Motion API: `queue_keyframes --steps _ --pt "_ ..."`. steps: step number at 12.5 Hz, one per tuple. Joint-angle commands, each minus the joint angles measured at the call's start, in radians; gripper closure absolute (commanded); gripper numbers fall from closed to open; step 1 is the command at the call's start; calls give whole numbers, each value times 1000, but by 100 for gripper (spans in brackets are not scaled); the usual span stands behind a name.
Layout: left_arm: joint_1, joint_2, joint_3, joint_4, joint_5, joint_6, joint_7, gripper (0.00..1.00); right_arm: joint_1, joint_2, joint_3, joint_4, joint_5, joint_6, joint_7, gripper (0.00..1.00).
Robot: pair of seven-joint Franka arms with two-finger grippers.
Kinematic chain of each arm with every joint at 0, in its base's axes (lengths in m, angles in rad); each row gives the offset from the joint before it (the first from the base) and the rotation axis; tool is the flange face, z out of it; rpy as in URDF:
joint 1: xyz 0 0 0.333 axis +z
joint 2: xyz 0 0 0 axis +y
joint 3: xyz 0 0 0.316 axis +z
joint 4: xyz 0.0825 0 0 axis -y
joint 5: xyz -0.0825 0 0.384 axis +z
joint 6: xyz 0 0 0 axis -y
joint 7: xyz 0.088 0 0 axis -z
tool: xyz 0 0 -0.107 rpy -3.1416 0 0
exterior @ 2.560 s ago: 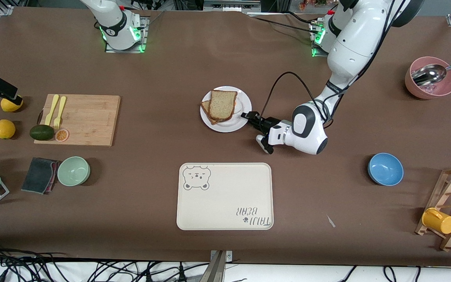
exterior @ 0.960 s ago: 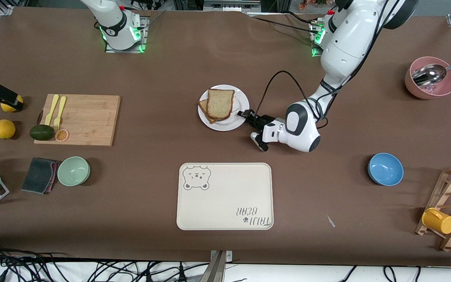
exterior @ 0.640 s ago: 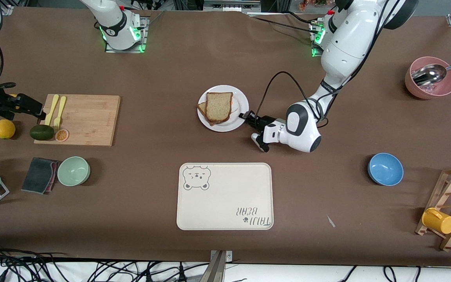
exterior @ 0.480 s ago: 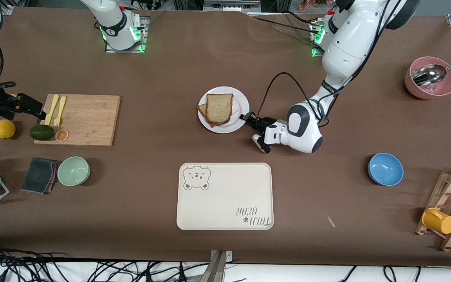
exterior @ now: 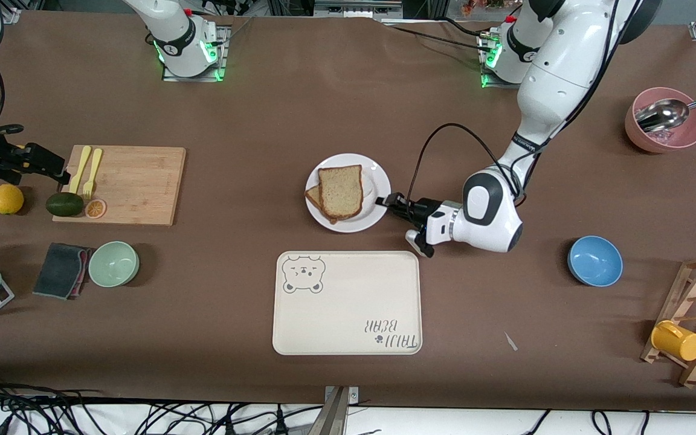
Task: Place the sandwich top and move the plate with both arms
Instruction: 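Slide the plate with the left gripper onto the bear tray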
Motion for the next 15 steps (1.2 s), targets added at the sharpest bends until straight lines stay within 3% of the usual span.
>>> queue_keyframes --steps 1,7,11,13,15 --pt "4 20 5 78 -90 -26 -79 100 -3 -143 3 -194 12 116 -7 0" --pt "49 133 12 328 -112 -9 -262 100 -5 -131 -2 -159 12 46 -16 0" --pt "26 259 10 488 -113 168 -308 100 -5 -128 -2 -156 12 46 -7 0" --pt "18 310 10 566 -113 184 -368 100 -5 -128 0 -156 14 50 0 0" --pt "1 332 9 591 -115 259 -403 100 -5 -128 0 -156 14 46 -1 0"
